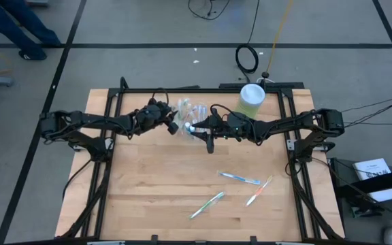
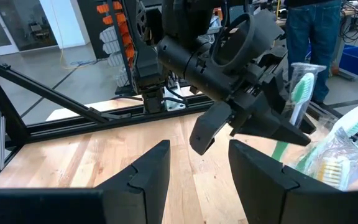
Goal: Pick & Place toothbrushing station
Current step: Put the green toothbrush into the transparent organizer
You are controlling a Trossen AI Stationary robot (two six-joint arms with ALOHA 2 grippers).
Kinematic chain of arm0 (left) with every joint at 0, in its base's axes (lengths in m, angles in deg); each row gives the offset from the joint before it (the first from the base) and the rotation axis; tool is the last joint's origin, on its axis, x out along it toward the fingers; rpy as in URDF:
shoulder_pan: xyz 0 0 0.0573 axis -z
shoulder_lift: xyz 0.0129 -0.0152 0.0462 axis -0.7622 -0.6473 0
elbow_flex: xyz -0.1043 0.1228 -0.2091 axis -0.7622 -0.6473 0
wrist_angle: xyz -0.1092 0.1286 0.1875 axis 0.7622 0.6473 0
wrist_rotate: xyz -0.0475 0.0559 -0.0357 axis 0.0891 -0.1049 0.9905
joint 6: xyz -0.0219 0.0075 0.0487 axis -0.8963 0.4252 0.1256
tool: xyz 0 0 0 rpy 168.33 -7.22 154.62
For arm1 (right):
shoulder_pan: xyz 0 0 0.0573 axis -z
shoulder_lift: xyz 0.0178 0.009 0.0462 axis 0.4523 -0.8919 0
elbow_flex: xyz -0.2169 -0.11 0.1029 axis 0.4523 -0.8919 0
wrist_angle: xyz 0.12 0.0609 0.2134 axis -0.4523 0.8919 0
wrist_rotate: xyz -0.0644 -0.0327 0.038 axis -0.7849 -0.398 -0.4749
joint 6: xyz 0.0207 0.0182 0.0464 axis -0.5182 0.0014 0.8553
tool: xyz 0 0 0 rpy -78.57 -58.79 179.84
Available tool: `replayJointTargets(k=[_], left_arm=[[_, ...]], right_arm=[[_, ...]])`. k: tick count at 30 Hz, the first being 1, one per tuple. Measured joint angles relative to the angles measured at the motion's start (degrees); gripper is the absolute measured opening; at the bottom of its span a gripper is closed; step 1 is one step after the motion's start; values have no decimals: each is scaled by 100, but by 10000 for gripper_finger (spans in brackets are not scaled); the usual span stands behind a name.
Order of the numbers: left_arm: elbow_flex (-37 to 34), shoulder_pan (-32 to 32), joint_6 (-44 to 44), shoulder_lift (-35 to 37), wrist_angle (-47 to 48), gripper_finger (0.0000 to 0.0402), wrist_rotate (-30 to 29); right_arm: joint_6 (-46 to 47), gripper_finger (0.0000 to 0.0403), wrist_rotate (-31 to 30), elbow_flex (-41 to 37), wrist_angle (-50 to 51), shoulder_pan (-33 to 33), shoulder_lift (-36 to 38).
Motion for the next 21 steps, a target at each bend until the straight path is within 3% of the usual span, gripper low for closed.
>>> replayJointTargets(k=[11,21], left_arm=[[0,-10,-192,57,-118,11,-12],[0,-92,-677,42,371,33,245]], right_arm=[[0,155,0,0,1,0,0],[0,155,-1,0,1,0,0]])
